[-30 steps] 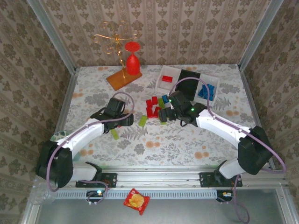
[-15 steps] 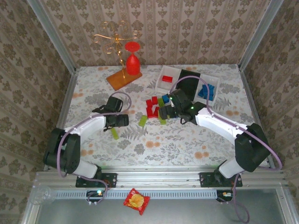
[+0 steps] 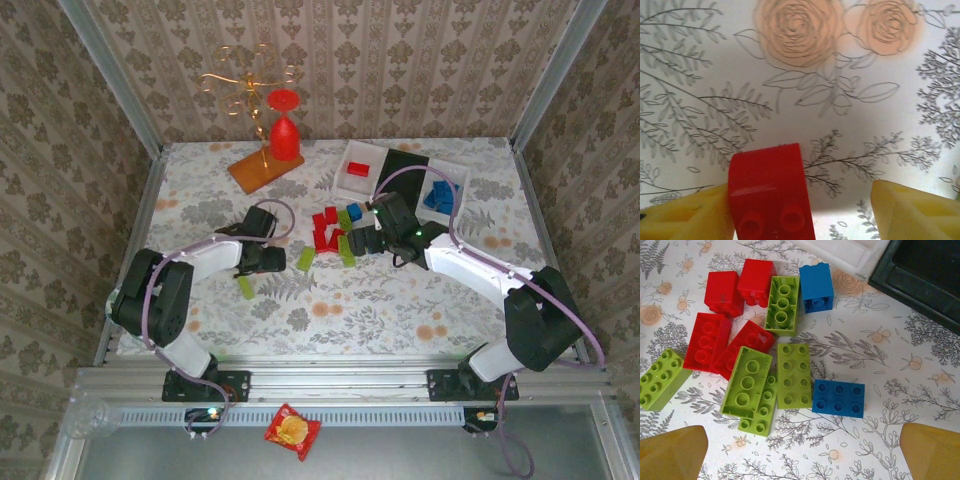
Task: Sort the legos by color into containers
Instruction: Pick up the lego from the middle-left of the table.
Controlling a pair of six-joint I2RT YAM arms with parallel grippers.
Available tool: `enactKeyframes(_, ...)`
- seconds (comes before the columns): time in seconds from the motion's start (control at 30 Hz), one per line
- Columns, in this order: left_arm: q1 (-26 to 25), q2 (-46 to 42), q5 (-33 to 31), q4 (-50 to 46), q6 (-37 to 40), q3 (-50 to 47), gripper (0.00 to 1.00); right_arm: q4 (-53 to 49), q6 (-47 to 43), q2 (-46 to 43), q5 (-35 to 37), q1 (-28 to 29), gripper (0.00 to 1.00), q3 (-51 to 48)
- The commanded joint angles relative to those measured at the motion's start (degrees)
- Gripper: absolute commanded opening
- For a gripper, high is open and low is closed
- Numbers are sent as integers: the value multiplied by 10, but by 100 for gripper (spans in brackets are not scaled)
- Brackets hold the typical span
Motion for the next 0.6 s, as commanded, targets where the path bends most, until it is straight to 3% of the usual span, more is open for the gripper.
enactKeyframes(0.0, -16, 4, -8, 1, -12, 12, 66, 10, 9, -6, -14, -3, 100, -3)
enactKeyframes(0.3, -27, 23, -61, -8, 7, 12, 41, 12, 10, -23, -8, -12, 100, -11)
enactKeyframes(0.43, -43, 17, -71, 19, 21, 28, 30, 11, 15, -50, 5, -28, 100, -19)
enactKeyframes(0.57, -70, -22, -82, 93, 32, 65, 26, 24, 35, -102, 30, -58, 100, -39)
